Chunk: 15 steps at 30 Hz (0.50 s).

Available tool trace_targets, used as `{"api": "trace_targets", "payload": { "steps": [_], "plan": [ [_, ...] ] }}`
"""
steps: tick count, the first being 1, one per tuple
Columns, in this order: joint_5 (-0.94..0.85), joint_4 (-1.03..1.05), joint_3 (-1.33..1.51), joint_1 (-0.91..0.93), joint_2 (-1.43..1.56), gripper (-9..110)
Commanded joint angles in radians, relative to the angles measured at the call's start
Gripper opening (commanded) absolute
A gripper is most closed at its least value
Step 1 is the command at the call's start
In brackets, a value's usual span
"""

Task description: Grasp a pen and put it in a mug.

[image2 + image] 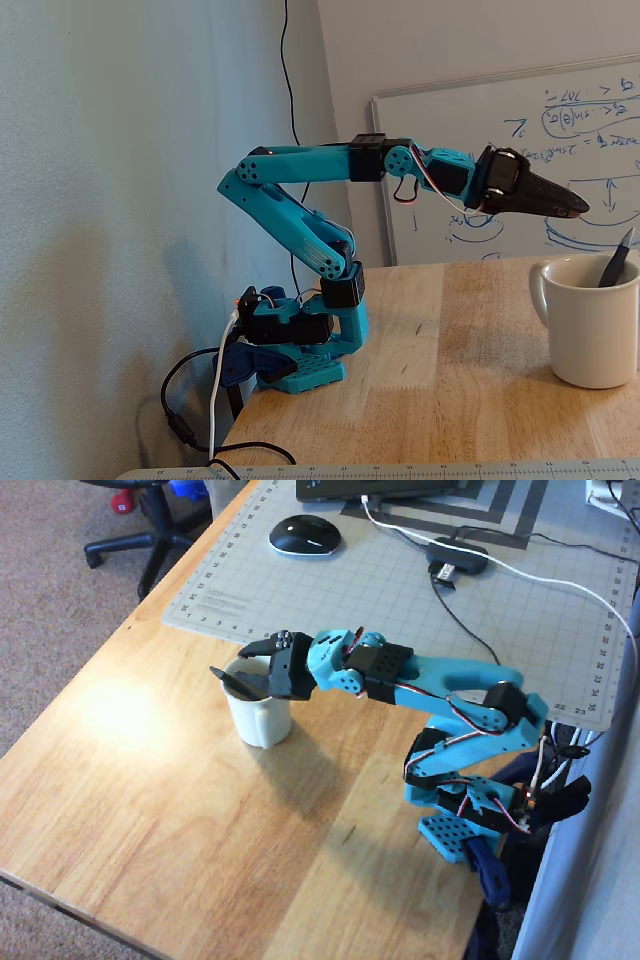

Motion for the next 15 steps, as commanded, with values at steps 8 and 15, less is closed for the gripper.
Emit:
{"api": "trace_targets", "payload": {
  "steps": [8,15],
  "plan": [
    [-0.696,0.334,-0.061,-0.009,0.284,3],
    [-0.838,0.6,0.006,-0.009,0.436,2]
  ]
}}
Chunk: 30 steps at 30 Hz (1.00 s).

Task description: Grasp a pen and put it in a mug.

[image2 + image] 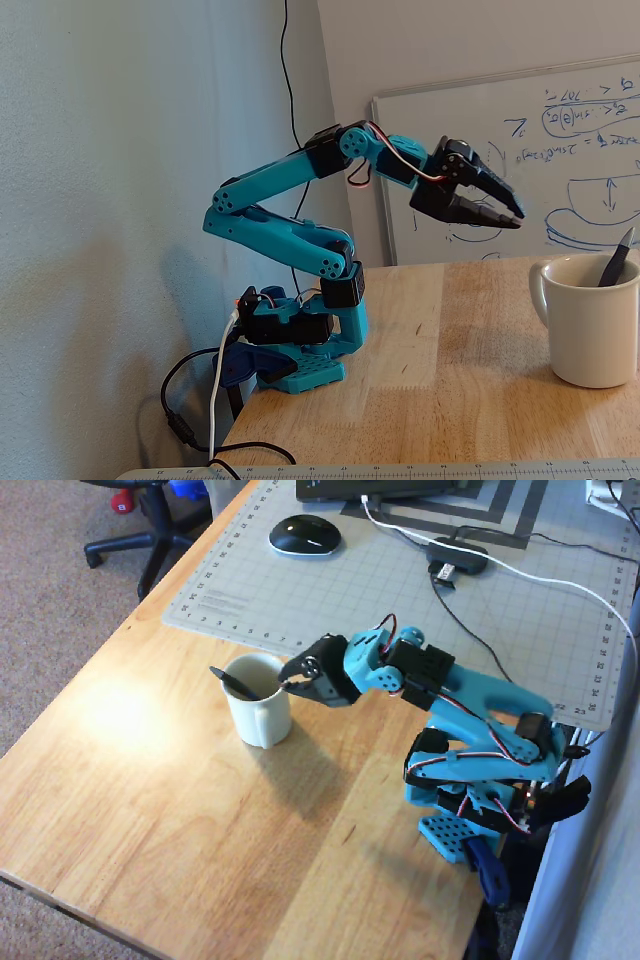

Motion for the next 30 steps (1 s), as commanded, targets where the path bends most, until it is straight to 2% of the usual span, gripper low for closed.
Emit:
{"api": "trace_targets", "payload": {
  "steps": [1,9,17,23,30],
  "plan": [
    [-0.058,0.12,0.012,-0.006,0.112,2],
    [-0.064,0.291,0.204,-0.006,0.336,2],
    [-0.066,0.324,0.483,-0.006,0.609,3],
    [-0.066,0.314,0.604,-0.003,0.609,3],
    [-0.064,0.324,0.615,0.006,0.604,3]
  ]
}}
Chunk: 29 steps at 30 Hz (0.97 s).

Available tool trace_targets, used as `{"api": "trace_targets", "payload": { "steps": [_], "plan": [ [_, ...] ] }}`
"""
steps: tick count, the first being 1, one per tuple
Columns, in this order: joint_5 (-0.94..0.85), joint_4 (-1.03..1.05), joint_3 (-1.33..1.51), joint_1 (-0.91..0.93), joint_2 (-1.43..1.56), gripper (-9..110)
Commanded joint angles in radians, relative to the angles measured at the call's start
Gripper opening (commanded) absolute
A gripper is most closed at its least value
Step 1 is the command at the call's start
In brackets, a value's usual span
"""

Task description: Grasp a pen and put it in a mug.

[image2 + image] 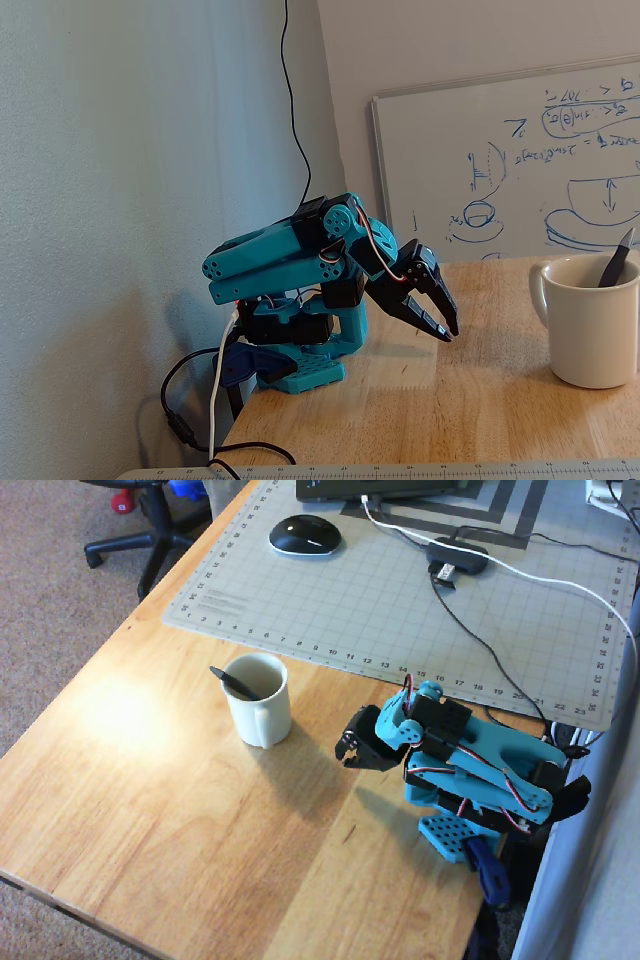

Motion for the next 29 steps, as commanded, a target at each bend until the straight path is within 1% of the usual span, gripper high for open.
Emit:
{"api": "trace_targets", "payload": {
  "steps": [1,29],
  "plan": [
    [-0.008,0.003,-0.011,0.006,0.018,3],
    [0.008,0.043,-0.006,0.005,0.012,3]
  ]
}}
